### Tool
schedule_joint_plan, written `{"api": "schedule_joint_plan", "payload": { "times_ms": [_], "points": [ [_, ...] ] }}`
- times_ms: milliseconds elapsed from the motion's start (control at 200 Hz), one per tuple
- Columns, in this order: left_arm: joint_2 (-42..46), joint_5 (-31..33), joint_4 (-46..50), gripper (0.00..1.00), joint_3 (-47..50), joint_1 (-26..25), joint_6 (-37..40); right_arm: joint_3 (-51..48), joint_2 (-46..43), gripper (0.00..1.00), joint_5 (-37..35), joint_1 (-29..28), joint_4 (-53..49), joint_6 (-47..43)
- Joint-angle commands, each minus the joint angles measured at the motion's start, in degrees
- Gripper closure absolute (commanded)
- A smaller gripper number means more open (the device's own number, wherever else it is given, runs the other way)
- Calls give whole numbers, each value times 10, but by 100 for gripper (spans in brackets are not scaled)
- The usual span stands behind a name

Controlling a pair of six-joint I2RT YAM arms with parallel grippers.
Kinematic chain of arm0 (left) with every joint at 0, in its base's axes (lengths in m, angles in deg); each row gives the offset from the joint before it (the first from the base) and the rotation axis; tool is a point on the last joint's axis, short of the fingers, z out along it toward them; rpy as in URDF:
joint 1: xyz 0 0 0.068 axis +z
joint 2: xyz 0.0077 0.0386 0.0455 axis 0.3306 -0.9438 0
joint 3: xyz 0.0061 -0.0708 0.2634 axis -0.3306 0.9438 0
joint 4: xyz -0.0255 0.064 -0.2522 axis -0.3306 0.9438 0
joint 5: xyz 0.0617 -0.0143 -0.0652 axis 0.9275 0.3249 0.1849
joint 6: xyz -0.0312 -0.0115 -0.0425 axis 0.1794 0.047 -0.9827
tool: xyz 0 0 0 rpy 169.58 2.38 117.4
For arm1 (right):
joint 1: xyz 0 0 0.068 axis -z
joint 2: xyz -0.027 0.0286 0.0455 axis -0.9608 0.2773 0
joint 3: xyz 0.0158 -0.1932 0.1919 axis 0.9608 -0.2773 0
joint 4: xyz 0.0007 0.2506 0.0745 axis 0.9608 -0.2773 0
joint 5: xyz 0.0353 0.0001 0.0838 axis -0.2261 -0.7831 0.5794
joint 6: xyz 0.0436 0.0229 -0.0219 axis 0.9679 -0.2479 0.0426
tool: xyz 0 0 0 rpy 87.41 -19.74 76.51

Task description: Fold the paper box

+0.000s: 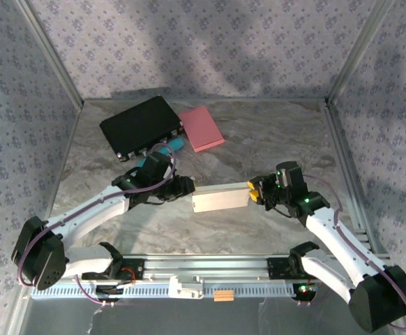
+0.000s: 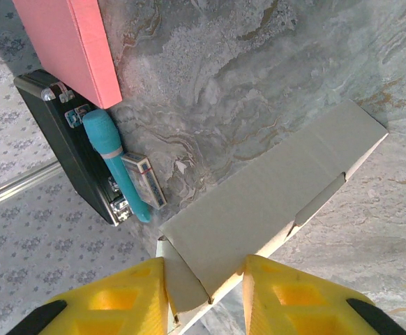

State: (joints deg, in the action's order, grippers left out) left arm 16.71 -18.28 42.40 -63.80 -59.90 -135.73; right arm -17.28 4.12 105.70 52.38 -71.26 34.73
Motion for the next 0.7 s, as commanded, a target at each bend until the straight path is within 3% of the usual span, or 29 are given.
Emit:
{"api": "schedule_joint_plan", "payload": {
  "times_ms": [0,365,695],
  "points": [
    [-2,-13,-7,63,3,2,1,-10,11,68,-17,-5,-57,-10],
    [0,-11,-4,64,19,2,9,-8,15,68,-17,-5,-60,-12],
    [-2,-13,-1,70,43,2,28,2,22,68,-16,-4,-67,-17]
  ]
}}
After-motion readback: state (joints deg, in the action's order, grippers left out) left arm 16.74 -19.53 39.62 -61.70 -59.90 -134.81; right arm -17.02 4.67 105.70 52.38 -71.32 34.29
